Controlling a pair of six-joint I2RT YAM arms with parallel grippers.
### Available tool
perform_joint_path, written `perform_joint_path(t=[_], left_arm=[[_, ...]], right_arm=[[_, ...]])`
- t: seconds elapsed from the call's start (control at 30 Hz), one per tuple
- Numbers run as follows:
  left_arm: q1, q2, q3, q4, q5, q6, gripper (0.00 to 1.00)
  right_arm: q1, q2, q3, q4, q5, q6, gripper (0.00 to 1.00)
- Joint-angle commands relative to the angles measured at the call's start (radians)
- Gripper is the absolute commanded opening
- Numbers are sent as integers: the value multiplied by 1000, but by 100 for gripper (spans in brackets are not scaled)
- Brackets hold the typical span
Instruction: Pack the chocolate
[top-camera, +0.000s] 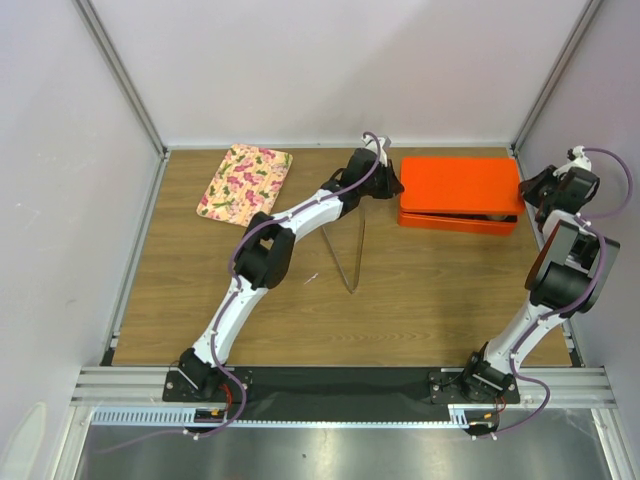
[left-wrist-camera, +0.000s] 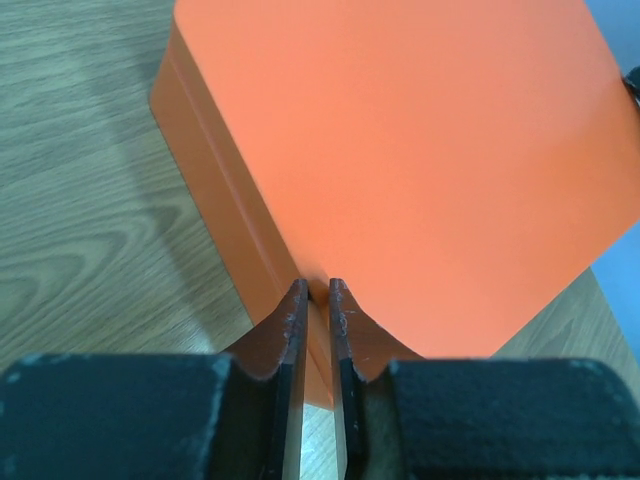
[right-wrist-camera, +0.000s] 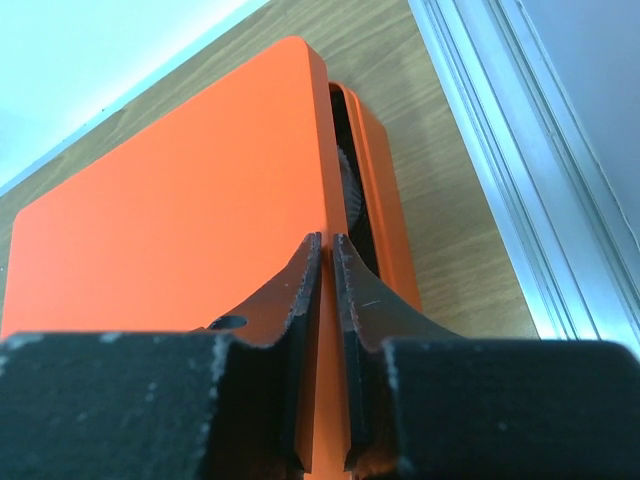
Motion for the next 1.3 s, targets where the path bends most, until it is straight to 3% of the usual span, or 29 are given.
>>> perform_joint_path(t=[0.0,0.87,1.27], left_arm=[[-72,-106,16,99,81,6,15],[-95,-107,2,90,65,34,13],[-97,-125,-33,103,62,46,11]], right_arm=[[40,-72,-37,25,-91,18,11],[6,-31,-68,-3,-58,41,10],[0,-25,-90,-29,-18,45,19]])
